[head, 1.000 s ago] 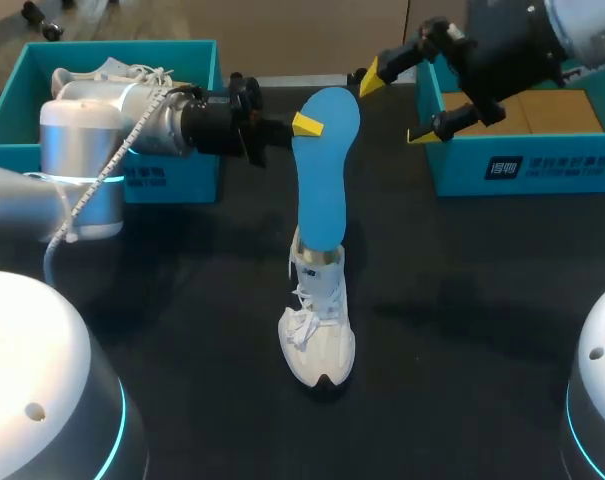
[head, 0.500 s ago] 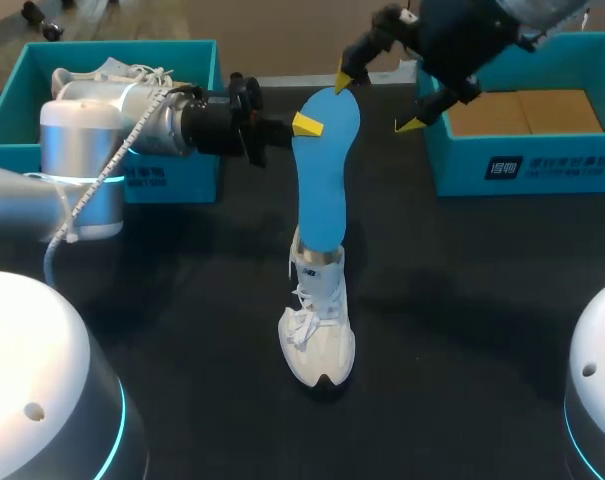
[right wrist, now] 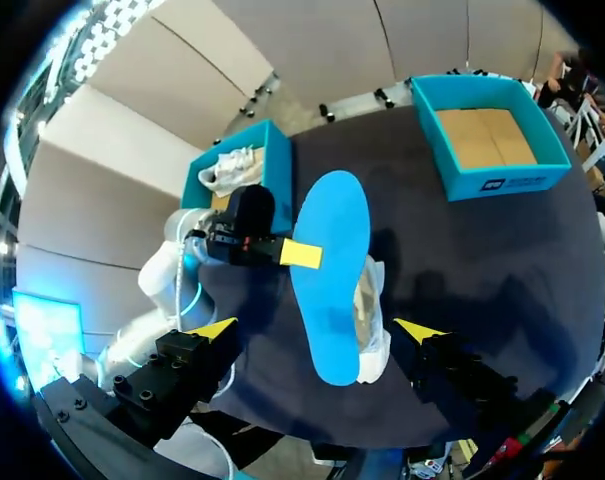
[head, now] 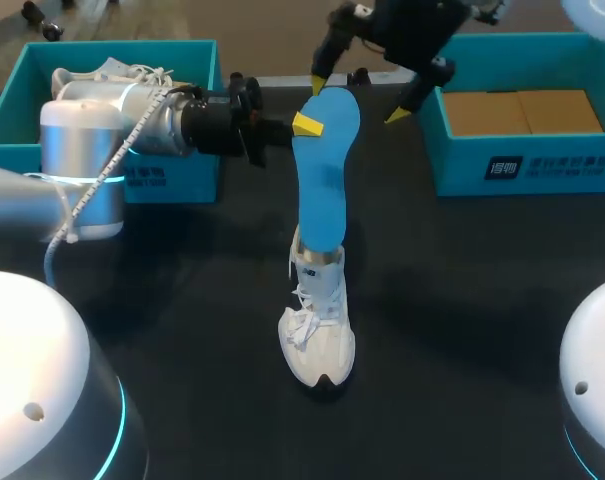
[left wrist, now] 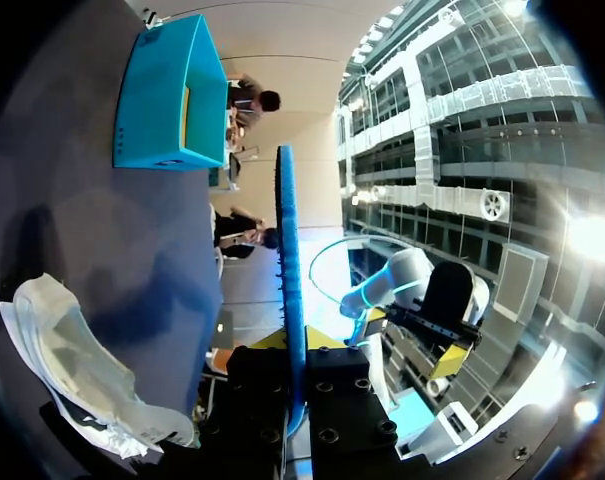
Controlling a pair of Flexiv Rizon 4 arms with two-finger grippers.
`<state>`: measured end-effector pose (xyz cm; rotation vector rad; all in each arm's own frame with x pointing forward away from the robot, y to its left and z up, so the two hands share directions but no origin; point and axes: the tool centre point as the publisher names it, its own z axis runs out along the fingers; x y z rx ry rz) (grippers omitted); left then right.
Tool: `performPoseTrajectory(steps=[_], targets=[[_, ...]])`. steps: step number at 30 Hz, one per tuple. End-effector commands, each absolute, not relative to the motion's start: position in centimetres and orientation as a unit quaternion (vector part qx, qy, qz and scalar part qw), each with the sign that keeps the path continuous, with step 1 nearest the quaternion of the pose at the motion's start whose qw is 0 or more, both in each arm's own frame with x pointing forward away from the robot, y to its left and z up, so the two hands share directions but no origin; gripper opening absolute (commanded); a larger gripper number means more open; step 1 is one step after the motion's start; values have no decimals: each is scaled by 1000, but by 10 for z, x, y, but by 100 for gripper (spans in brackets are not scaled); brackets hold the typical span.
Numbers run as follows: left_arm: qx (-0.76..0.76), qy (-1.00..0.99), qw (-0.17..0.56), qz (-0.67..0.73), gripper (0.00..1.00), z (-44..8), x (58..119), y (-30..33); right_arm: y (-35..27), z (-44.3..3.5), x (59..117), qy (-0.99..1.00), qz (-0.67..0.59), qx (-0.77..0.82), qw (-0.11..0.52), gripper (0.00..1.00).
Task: Take the shoe out of the shoebox, open the shoe tongue, remove and reinsert the insole, then place the shoe into the shoebox
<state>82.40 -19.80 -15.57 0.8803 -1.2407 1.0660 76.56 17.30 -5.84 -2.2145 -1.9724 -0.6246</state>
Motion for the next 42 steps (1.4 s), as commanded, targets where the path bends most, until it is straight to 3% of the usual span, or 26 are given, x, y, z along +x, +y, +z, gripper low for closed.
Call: performPoseTrajectory(steps=[1, 19, 42], targets=[[380, -536, 599, 459, 0, -156, 824, -198, 184, -57, 769, -657, -102, -746, -35, 100], [380, -536, 599, 459, 0, -156, 824, -198, 202, -59, 772, -678, -37, -726, -106, 100], [380, -536, 599, 459, 0, -156, 824, -198, 203, -64, 772, -668, -42, -735, -109, 100]])
